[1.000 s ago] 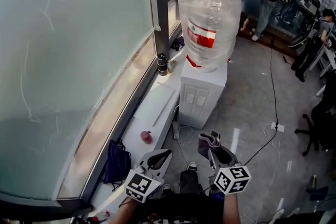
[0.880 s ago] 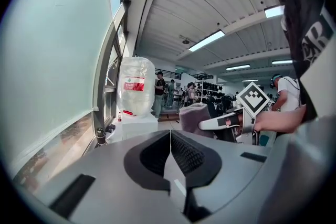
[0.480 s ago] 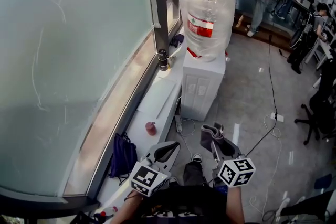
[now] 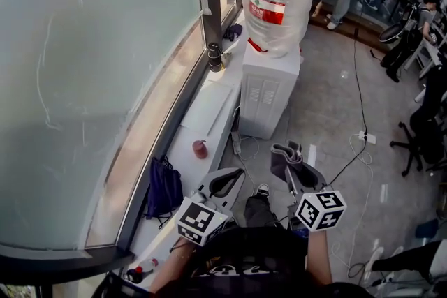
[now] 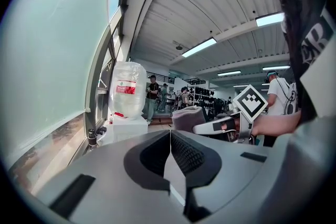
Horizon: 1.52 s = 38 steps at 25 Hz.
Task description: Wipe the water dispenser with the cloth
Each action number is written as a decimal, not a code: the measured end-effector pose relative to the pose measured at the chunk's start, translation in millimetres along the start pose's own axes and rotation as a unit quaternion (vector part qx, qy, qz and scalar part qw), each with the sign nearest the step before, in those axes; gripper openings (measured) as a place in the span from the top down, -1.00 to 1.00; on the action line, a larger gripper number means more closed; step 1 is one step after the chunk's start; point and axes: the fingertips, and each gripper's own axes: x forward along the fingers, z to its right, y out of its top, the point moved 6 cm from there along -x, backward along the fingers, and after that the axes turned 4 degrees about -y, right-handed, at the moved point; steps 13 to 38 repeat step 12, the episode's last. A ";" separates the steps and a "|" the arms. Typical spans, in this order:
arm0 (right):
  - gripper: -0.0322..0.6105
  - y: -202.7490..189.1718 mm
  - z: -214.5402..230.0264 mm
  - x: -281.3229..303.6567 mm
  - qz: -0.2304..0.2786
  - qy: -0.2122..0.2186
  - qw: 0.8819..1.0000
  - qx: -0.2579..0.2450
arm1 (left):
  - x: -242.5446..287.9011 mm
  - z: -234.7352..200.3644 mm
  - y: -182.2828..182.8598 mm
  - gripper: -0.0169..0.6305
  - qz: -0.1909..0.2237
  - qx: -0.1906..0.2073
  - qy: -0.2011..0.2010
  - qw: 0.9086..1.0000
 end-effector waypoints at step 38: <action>0.59 1.3 17.5 -4.0 0.005 -0.019 1.000 0.001 | 6.0 9.0 -0.1 0.89 0.000 0.005 -0.010 1.000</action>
